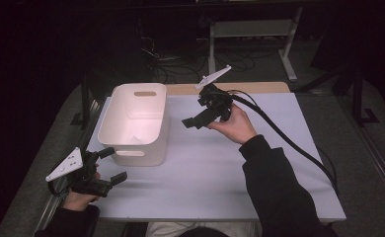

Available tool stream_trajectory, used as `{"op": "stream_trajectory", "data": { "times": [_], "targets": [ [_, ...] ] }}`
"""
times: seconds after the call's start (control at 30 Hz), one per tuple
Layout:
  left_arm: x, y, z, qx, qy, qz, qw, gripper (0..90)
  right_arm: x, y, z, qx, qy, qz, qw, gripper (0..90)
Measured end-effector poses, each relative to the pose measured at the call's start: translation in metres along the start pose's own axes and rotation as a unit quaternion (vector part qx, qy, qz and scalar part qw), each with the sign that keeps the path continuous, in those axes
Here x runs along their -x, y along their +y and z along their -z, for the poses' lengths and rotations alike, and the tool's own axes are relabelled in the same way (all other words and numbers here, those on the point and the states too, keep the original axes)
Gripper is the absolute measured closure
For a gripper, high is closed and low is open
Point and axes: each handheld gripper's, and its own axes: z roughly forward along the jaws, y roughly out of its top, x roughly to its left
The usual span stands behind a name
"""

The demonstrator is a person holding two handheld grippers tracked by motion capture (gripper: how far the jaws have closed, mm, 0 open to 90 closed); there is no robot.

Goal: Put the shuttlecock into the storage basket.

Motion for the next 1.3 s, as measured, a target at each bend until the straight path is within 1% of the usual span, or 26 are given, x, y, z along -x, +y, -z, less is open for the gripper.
{"op": "stream_trajectory", "data": {
  "times": [0.13, 0.17, 0.23, 0.3, 0.6, 0.87, 0.93, 1.07, 1.1, 1.17, 1.2, 1.23, 1.3],
  "targets": [
    [0.000, 0.000, 0.000, 0.000, 0.000, 0.000, 1.0000, 0.0, 0.004, -0.010, 0.008, 0.009, -0.005, -0.009, 0.9999, 0.0],
    [0.000, 0.000, 0.000, 0.000, 0.000, 0.000, 1.0000, 0.0, 0.005, -0.013, 0.010, 0.011, -0.005, -0.008, 0.9999, 0.0],
    [-0.001, 0.000, 0.000, 0.000, 0.001, 0.000, 1.0000, 0.0, 0.005, -0.017, 0.012, 0.009, -0.011, -0.007, 0.9999, 0.0],
    [-0.001, 0.000, -0.001, 0.000, 0.000, 0.000, 1.0000, 0.0, 0.008, -0.023, 0.016, 0.019, -0.013, -0.011, 0.9997, 0.0],
    [-0.001, 0.000, -0.001, 0.001, 0.000, 0.001, 1.0000, 0.0, 0.014, -0.038, 0.028, 0.033, -0.019, -0.023, 0.9990, 0.0],
    [-0.001, 0.000, -0.001, 0.001, 0.001, 0.001, 1.0000, 0.0, 0.019, -0.051, 0.038, 0.045, -0.030, -0.033, 0.9980, 0.0],
    [-0.001, 0.000, -0.001, 0.000, 0.001, 0.001, 1.0000, 0.0, 0.020, -0.054, 0.039, 0.044, -0.033, -0.036, 0.9978, 0.0],
    [-0.001, 0.000, -0.001, -0.002, 0.001, 0.001, 1.0000, 0.0, 0.021, -0.061, 0.043, 0.052, -0.032, -0.043, 0.9972, 0.0],
    [-0.001, 0.000, -0.001, -0.002, 0.001, 0.001, 1.0000, 0.0, 0.020, -0.065, 0.045, 0.053, -0.032, -0.042, 0.9972, 0.0],
    [-0.001, 0.000, -0.001, -0.002, 0.001, 0.001, 1.0000, 0.0, 0.020, -0.067, 0.046, 0.053, -0.035, -0.041, 0.9972, 0.0],
    [-0.001, 0.000, -0.001, -0.002, 0.001, 0.001, 1.0000, 0.0, 0.020, -0.071, 0.048, 0.055, -0.035, -0.044, 0.9969, 0.0],
    [-0.001, 0.000, -0.001, -0.002, 0.001, 0.001, 1.0000, 0.0, 0.020, -0.071, 0.048, 0.055, -0.035, -0.044, 0.9969, 0.0],
    [-0.001, 0.000, -0.001, -0.001, 0.001, 0.000, 1.0000, 0.0, 0.020, -0.075, 0.050, 0.056, -0.040, -0.043, 0.9967, 0.0]
  ]
}}
